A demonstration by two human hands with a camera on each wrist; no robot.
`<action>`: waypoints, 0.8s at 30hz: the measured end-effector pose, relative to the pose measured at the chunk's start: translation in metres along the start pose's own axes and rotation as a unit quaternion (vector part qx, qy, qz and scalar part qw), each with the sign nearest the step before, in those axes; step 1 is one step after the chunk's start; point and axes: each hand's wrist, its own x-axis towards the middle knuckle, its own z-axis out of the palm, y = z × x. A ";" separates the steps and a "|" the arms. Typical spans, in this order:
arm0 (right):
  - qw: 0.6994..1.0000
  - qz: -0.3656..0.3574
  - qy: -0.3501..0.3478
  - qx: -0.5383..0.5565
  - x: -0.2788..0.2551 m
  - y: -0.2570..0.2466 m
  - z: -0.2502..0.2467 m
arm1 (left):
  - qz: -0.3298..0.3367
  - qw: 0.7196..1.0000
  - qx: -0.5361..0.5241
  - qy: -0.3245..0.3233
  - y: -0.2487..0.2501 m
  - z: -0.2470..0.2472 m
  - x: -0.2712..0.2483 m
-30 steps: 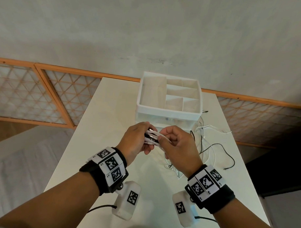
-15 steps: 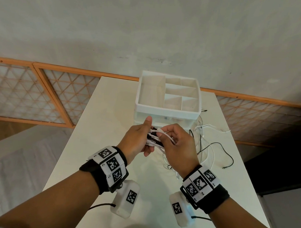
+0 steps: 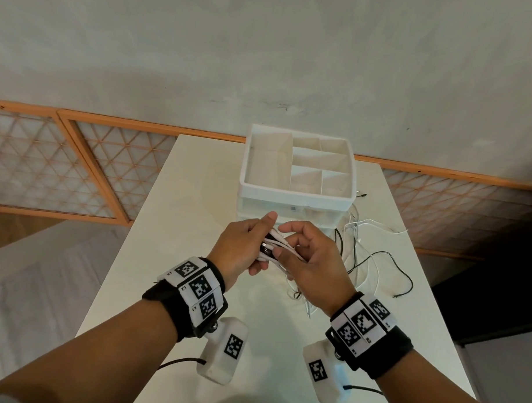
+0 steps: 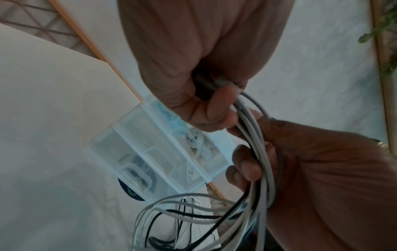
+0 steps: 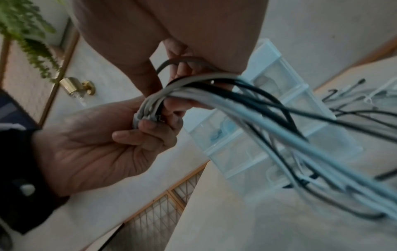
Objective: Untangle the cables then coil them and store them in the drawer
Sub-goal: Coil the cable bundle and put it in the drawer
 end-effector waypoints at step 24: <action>0.983 -0.097 0.045 -0.148 -0.003 0.006 0.009 | -0.001 1.000 0.012 0.020 -0.005 0.003 -0.003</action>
